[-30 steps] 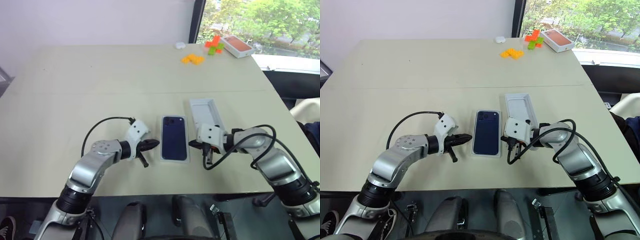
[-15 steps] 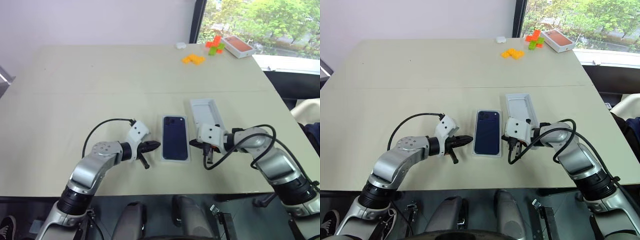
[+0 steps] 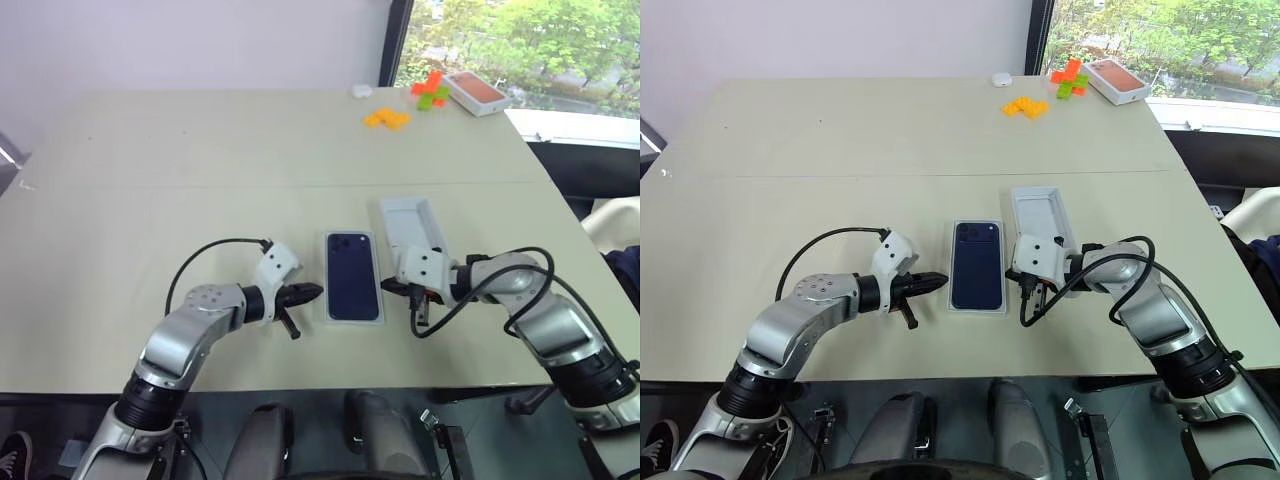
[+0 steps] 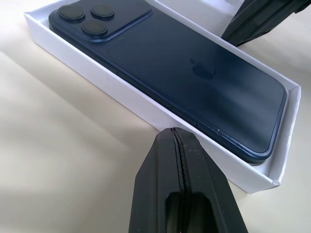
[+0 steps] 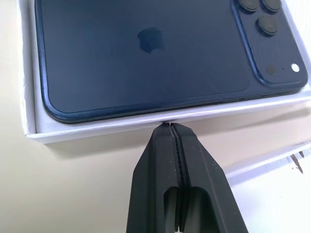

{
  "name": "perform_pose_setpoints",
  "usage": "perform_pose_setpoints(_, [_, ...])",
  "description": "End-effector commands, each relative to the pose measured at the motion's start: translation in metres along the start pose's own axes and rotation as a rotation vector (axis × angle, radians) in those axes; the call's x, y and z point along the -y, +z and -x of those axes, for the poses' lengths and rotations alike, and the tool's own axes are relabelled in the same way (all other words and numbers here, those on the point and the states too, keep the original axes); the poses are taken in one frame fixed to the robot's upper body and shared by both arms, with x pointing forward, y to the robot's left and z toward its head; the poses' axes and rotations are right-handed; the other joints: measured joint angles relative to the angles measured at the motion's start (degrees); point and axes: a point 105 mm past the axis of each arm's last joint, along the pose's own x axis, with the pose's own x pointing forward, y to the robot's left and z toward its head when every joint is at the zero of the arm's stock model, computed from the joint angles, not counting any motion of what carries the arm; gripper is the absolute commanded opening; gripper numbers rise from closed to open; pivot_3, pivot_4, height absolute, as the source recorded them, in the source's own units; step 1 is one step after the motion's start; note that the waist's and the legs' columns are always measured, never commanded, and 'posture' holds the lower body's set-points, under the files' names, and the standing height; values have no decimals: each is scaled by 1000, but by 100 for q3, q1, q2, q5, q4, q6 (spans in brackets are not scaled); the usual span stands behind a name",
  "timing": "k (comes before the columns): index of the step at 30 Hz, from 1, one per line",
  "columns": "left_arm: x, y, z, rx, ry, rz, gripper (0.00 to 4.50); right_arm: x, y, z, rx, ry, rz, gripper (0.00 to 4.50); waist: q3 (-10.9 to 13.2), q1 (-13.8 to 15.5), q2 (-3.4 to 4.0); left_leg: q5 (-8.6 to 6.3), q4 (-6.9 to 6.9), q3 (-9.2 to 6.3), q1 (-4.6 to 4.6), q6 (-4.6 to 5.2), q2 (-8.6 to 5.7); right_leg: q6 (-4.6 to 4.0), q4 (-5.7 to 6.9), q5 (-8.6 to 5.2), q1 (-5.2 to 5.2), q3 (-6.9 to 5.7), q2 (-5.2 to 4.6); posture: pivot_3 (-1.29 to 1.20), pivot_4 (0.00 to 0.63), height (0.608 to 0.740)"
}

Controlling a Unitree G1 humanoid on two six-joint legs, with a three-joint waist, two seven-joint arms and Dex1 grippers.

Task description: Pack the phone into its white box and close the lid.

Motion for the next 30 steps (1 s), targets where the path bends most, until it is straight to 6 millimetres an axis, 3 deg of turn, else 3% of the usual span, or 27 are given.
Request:
perform_pose_setpoints(1, [-18, 26, 16, 107, 21, 10, 919, 21, 40, 22, 179, -32, -123, 252, 0, -6, 0, 0, 0, 0, 0, 0, 2, 0, 1, 0, -1, 1, 1, 0, 150, 740])
perform_pose_setpoints(3, [-27, 32, 24, 132, 39, -2, 1812, 27, 51, 30, 228, -39, -163, 796, 0, -4, 0, 0, 1, -3, 2, 0, 5, -1, 3, 1, 0, -1, 5, 0, 150, 740])
perform_pose_setpoints(8, [-41, 40, 48, 149, 27, -60, 4376, 55, 52, 36, 177, -191, -188, 3352, 0, 2, 0, 0, -2, -8, -3, 0, 2, -1, 1, 0, -1, -5, 2, 0, 150, 740])
perform_pose_setpoints(10, [-49, 45, 57, 169, 30, -54, 4500, 77, 44, 32, 115, -342, -237, 4394, 0, -4, 0, 0, -1, -1, -4, 0, -2, -2, -2, 0, -2, -3, -4, 0, 150, 740])
perform_pose_setpoints(15, [-54, 54, 75, 221, -3, -111, 4500, 86, 39, 21, 53, -424, -380, 4454, 0, -1, 0, 1, 0, 2, -5, -1, -2, -4, 0, 0, -5, 0, -5, 0, 150, 740])
perform_pose_setpoints(22, [-69, 56, 106, 257, 29, -232, 4500, 77, 26, 3, -25, -439, -567, 4454, 0, -4, 1, 0, -6, 4, -10, 0, -3, -4, 2, 2, -14, -1, -12, 0, 150, 740])
perform_pose_setpoints(30, [-70, 54, 108, 258, 44, -259, 4500, 82, 9, 3, -108, -491, -569, 4454, 0, -11, 2, 0, -4, 5, -10, 0, -5, -3, 1, 3, -12, -1, -12, 0, 150, 740])
